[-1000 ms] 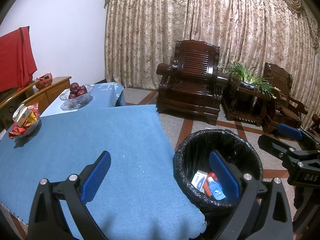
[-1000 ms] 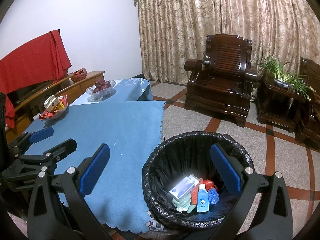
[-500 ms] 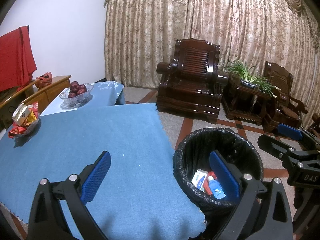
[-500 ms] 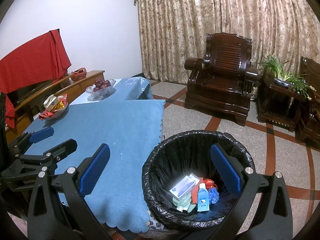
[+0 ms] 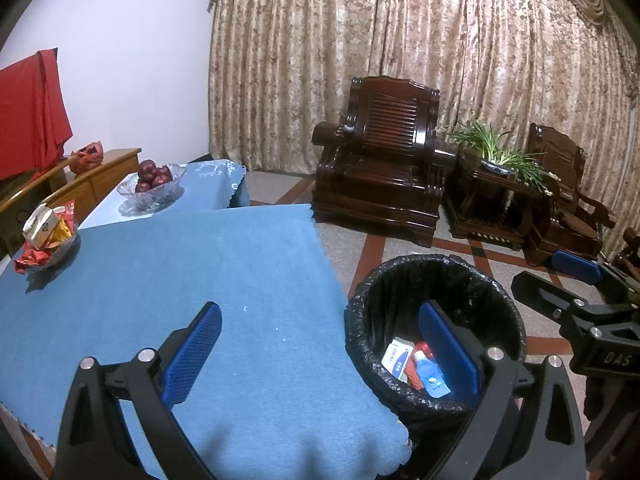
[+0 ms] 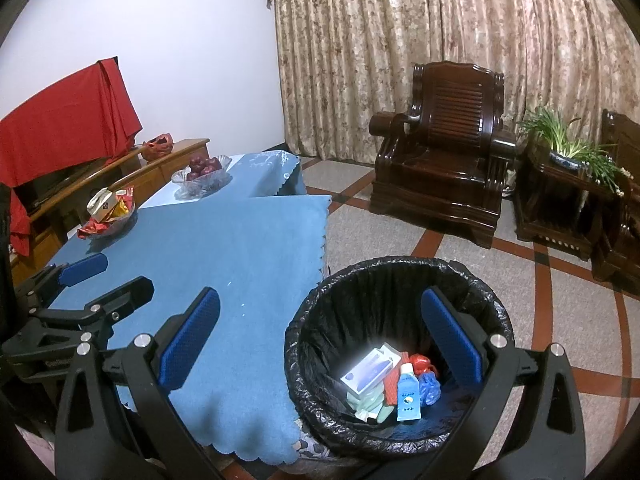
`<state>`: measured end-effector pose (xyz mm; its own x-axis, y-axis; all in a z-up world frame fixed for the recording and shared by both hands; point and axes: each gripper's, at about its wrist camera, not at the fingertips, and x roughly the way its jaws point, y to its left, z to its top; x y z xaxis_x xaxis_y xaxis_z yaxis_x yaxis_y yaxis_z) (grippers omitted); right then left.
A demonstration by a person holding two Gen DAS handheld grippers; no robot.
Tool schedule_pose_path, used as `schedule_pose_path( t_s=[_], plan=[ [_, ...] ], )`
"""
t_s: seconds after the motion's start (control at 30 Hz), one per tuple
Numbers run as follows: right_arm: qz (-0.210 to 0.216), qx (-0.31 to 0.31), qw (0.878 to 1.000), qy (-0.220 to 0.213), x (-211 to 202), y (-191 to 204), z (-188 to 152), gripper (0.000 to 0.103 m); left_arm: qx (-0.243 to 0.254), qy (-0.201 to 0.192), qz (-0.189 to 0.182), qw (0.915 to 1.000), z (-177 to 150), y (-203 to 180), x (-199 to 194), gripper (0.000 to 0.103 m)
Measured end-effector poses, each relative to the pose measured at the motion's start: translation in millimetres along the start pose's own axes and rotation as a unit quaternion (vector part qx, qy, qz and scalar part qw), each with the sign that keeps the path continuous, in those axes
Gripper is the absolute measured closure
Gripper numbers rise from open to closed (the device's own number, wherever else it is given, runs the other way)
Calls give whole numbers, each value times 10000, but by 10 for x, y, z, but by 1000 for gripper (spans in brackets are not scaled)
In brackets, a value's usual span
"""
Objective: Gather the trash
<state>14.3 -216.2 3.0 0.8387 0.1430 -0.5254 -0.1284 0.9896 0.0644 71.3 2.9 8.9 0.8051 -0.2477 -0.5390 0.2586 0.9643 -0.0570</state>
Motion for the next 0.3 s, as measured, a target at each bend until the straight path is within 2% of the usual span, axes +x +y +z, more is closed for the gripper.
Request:
schedule_pose_path(
  t_s=[0.3],
  plan=[
    [-1,6,10000,12,13,-7,-11,5,10,42,21,10000,-74,-50,21,6]
  ],
)
